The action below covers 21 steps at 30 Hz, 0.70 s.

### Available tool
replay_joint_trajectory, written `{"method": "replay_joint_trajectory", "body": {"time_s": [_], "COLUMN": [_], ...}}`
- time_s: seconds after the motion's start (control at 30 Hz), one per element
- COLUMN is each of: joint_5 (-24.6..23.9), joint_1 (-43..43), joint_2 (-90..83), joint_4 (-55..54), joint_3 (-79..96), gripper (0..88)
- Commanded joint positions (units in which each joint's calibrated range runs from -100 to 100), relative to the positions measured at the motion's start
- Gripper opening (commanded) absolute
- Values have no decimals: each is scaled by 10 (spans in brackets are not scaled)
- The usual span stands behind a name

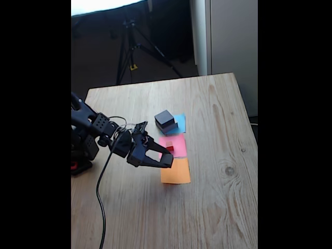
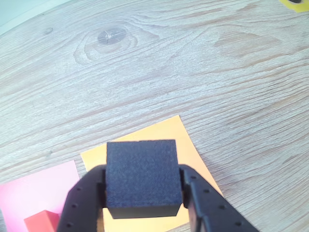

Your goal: Tower of hanoi

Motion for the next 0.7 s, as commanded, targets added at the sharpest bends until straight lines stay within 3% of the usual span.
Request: {"method": "replay_joint_trajectory", "body": {"time_s": [0.0,0.33,0.67], "joint_5": [-11,5,10], "joint_1": [-15,-108,-238], "joint_2": [-106,-169,-167], "joint_4": [276,736,954], "joint_3": [-144,-494,-775], "gripper": [30,25,25]}}
